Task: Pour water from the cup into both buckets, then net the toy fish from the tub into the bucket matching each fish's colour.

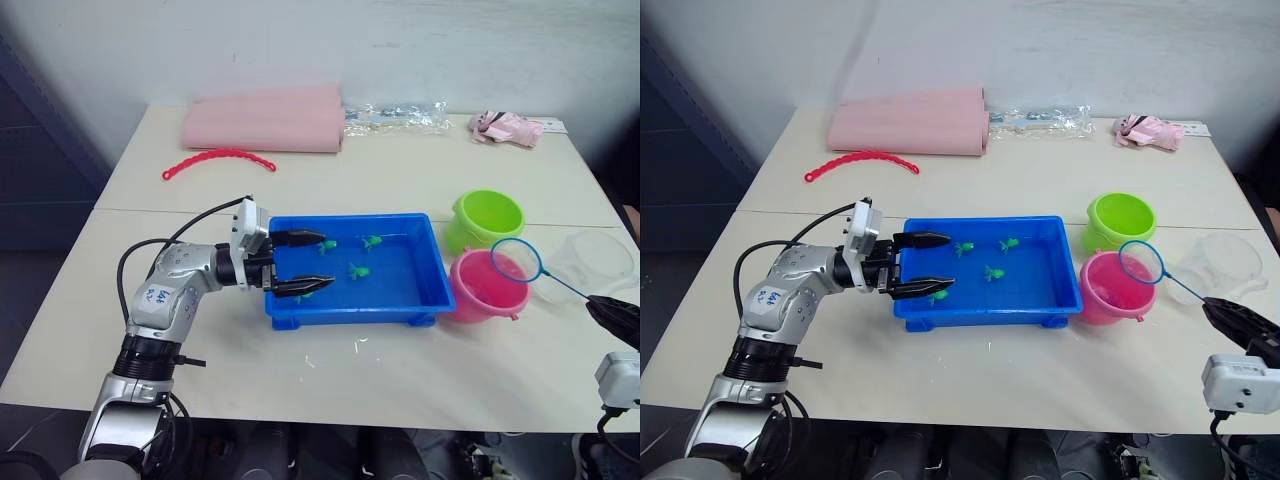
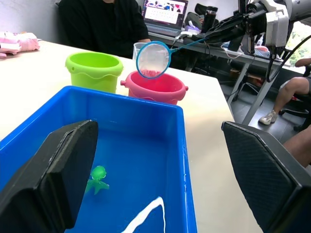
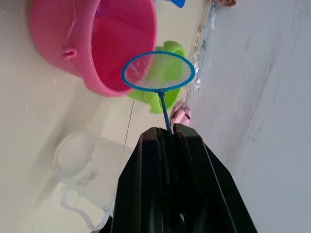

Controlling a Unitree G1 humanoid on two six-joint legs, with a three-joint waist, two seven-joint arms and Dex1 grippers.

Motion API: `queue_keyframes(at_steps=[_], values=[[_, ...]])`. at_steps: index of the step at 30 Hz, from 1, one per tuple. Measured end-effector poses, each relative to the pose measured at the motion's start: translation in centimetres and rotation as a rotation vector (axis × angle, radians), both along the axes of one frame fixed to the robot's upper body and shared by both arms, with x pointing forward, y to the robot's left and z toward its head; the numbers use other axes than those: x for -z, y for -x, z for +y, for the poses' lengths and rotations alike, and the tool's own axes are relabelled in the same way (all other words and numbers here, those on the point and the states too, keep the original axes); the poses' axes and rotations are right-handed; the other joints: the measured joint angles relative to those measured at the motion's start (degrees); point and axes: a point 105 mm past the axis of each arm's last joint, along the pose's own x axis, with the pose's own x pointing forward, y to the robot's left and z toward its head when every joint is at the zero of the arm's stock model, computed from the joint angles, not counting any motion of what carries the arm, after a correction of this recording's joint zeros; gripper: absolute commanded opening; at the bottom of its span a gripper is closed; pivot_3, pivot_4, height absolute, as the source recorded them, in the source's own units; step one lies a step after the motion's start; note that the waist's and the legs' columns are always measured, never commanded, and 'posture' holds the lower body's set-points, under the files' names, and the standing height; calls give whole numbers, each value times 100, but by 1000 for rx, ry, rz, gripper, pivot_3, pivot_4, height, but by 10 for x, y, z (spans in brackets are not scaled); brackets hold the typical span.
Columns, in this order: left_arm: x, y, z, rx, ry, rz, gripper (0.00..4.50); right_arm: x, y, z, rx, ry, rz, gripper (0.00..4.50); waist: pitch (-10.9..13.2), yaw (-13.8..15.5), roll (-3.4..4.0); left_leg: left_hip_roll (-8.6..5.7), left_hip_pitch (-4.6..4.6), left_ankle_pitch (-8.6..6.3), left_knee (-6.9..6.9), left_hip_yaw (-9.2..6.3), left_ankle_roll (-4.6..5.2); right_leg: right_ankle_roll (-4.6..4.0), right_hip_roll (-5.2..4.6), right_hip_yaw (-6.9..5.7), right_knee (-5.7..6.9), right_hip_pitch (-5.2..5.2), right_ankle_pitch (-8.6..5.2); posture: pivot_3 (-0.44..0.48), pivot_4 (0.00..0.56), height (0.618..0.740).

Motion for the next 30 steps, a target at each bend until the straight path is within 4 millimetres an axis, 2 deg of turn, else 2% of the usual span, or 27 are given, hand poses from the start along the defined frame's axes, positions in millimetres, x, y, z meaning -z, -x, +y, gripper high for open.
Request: queue_keyframes(at_steps=[1, 5, 7, 8, 12, 14, 15, 16, 18, 20, 22, 24, 30], values=[[0, 0, 0, -1, 0, 1, 4422, -3, -2, -17, 79, 2, -21, 0, 0, 3, 0, 0, 0, 0, -1, -1, 0, 0, 0, 0, 1, 0, 0, 0, 150, 740], [0, 0, -1, 0, 4, -2, 4422, -5, -1, -16, 82, -32, -40, 0, 0, -1, 0, 1, 0, 0, -2, -1, 0, 0, 1, -1, 1, 0, 0, 0, 150, 740], [0, 0, -1, -1, 4, -3, 4422, -6, 0, -18, 109, -116, -63, 0, 0, -1, 0, 1, 0, 0, -2, -1, 0, 0, 1, 0, 1, 0, 0, 0, 150, 740], [0, 0, 0, -3, 4, -3, 4422, -10, 1, -20, 129, -214, -86, 0, 0, -1, 0, 0, 0, 1, -1, -1, 0, 0, 0, 0, 1, 0, 0, 0, 150, 740], [2, 0, 4, -14, 7, 0, 4422, -17, 1, -18, 134, -370, -104, 0, 0, -3, 0, 2, 1, 1, 0, -2, 1, 0, 0, -1, 3, 1, 0, 0, 150, 740], [2, 0, 8, -28, 17, 0, 4422, -21, -1, -7, 100, -548, -94, 0, 0, -22, 1, 7, 2, 1, -1, -4, 0, -1, 3, -1, 3, 1, 0, 0, 150, 740], [-1, 0, 13, -37, 28, -10, 4422, -25, -4, 2, 69, -697, -67, 0, 0, -37, 1, 10, 3, 1, -2, -4, 0, -1, 5, 0, 4, 0, 0, 0, 150, 740], [-5, -1, 24, -69, 36, -30, 4422, -29, -7, 18, 13, -910, 3, 0, -1, -55, 1, 13, 4, 1, -1, -4, 0, -3, 6, -1, 4, 1, 1, 0, 150, 740], [-1, -1, 46, -132, 17, -37, 4422, -34, -18, 57, -96, -1118, 224, 0, -2, -98, 5, 15, 7, 0, -2, -4, 1, -5, 4, 0, 5, 1, 2, 0, 150, 740], [3, 0, 55, -165, 16, -38, 4422, -33, -29, 82, -116, -1217, 375, 0, -1, -117, 3, 16, 3, -1, 4, -7, 4, -10, -1, -3, 5, 0, 5, 0, 150, 740], [6, 2, 67, -207, -6, -55, 4422, -27, -44, 96, -33, -1287, 525, 0, -1, -81, 3, 13, -2, -2, 3, -9, 6, -10, -7, -7, 2, -2, 5, 0, 150, 740], [9, 7, 74, -220, -20, -81, 4422, -19, -56, 99, 97, -1308, 635, 0, 0, -26, 2, 14, -7, -5, 3, -10, 8, -10, -11, -9, -4, -3, 5, 0, 150, 740], [9, 13, 79, -234, -41, -82, 4422, -4, -74, 100, 296, -1319, 780, 0, 0, 11, 0, 13, -16, -6, 4, -10, 10, -10, -10, -15, -12, -6, 5, 0, 150, 740]])
